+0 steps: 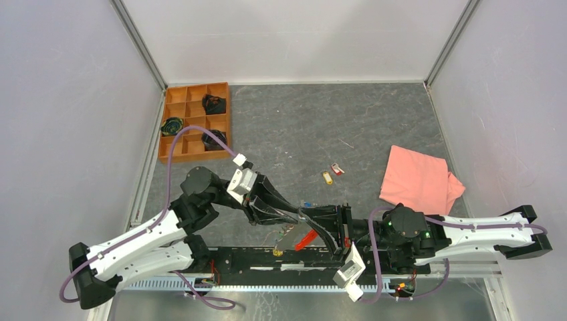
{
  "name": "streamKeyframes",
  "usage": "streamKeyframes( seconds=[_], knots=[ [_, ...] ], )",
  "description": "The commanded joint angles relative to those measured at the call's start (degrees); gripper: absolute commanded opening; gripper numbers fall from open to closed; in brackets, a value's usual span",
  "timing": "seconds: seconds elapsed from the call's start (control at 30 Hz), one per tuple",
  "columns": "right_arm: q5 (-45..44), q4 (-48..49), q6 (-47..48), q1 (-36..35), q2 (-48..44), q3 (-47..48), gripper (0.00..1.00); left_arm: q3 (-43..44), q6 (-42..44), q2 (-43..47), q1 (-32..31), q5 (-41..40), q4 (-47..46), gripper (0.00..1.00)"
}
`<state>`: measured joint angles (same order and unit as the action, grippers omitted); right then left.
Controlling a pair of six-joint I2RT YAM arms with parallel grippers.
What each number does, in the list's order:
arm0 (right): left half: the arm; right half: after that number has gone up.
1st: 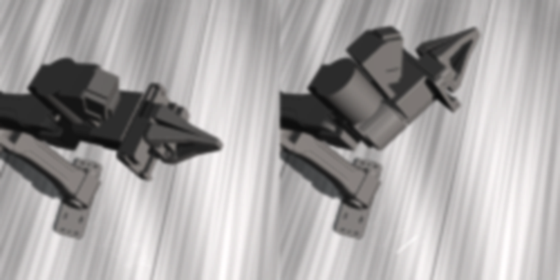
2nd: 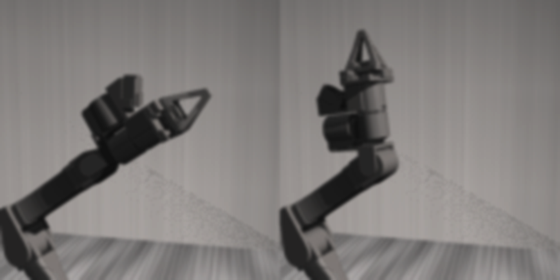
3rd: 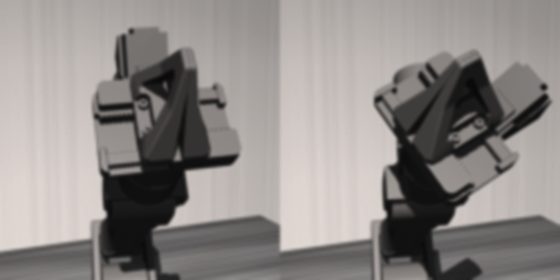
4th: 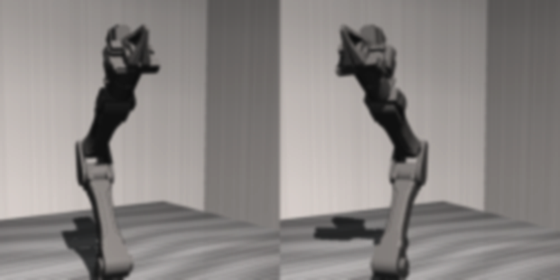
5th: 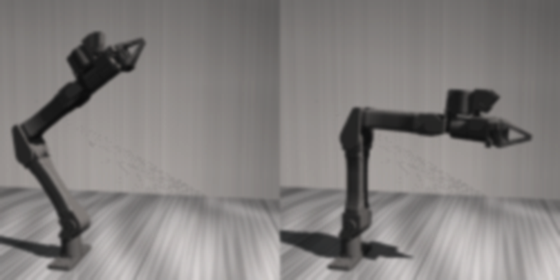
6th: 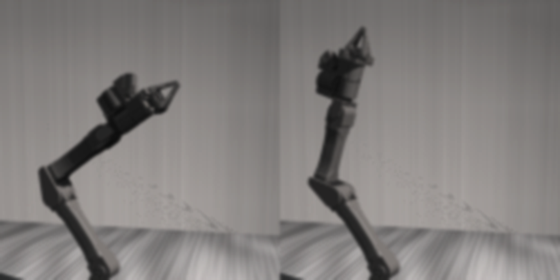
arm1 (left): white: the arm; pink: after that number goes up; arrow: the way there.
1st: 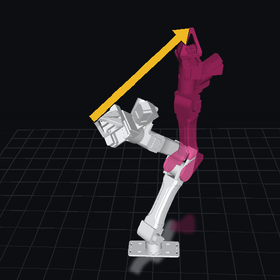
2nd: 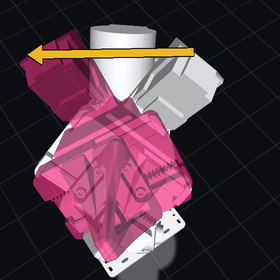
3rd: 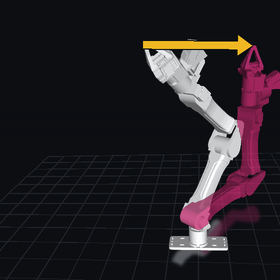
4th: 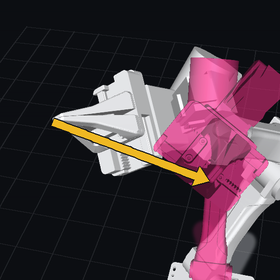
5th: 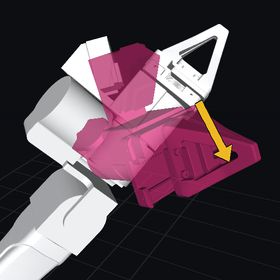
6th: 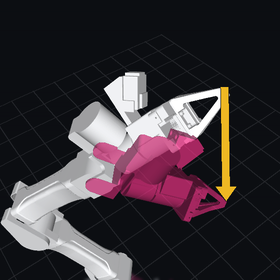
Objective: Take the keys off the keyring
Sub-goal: Remove the key from the keyring.
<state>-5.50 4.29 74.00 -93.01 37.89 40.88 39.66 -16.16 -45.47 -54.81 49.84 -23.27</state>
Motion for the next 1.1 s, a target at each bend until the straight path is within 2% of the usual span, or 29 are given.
streamKeyframes(
  seconds=[0.0, 0.27, 0.63, 0.8, 1.0, 1.07],
  knots=[
    [-0.2, 3.7, 0.4, -0.4, -0.4, 1.9, 0.01, 0.0, -0.2, -0.1, -1.1, 1.0, -4.2, 0.34],
    [-1.3, 3.7, 0.9, -0.4, 0.0, 1.7, 0.01, -1.8, -2.7, -0.3, -1.7, 0.7, -9.1, 0.3],
    [-2.5, 3.8, 1.5, -0.4, 0.3, 1.6, 0.01, -2.8, -4.5, -0.2, -2.0, 0.2, -11.9, 0.17],
    [-2.7, 3.8, 1.7, -0.4, 0.1, 1.6, 0.01, -3.4, -5.6, -0.3, -2.0, -0.3, -13.3, 0.14],
    [-3.5, 3.7, 1.8, -0.4, -0.3, 1.2, 0.01, -3.4, -7.4, 0.3, -2.0, -5.1, -10.9, 0.03],
    [-4.1, 3.5, 1.8, -0.5, -0.4, 1.0, 0.01, -3.5, -8.9, 0.6, -2.0, -6.3, -10.7, 0.02]
  ],
)
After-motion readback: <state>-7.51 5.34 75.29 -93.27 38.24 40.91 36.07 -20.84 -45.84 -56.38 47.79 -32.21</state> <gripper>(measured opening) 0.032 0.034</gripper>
